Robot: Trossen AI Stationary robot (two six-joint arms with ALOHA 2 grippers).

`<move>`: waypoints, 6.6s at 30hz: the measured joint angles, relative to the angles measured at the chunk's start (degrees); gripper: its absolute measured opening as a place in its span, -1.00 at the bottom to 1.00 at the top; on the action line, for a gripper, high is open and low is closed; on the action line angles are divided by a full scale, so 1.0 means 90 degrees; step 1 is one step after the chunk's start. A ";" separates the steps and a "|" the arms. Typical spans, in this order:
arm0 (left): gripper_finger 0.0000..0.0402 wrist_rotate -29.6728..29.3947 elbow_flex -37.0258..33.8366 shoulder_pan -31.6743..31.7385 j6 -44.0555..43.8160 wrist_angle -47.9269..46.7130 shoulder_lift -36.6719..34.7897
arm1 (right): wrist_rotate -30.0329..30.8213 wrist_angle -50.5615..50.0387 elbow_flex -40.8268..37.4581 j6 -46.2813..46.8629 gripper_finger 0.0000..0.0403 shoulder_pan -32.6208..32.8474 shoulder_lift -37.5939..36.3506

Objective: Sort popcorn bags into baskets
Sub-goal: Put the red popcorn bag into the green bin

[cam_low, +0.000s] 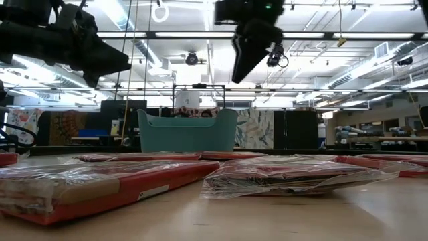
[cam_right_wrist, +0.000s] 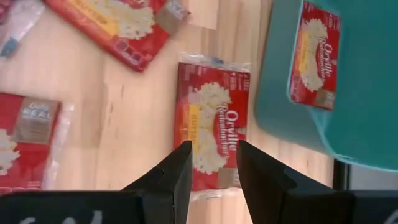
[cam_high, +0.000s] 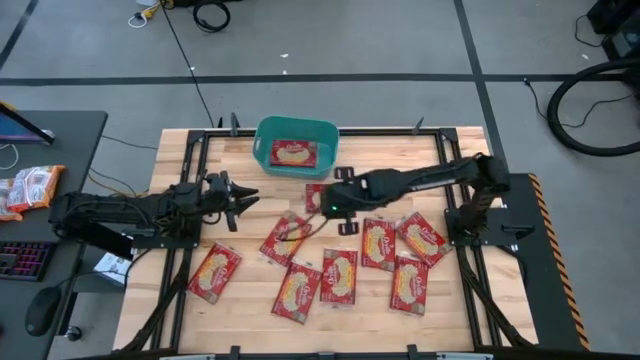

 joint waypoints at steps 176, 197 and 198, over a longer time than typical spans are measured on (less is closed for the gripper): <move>-0.83 -0.1002 0.5357 0.1611 0.5861 -0.2369 0.6179 | 0.1090 0.4056 -0.4525 0.1976 -0.38 0.0306 -0.3039; -0.32 -0.1403 0.5374 0.2562 0.6473 -0.1196 0.8078 | 0.1423 0.5999 -0.5682 0.2017 -0.38 0.0857 -0.3077; -0.23 -0.1424 0.5374 0.2562 0.6431 -0.1236 0.8078 | 0.1426 0.6004 -0.5682 0.2024 -0.38 0.0867 -0.3077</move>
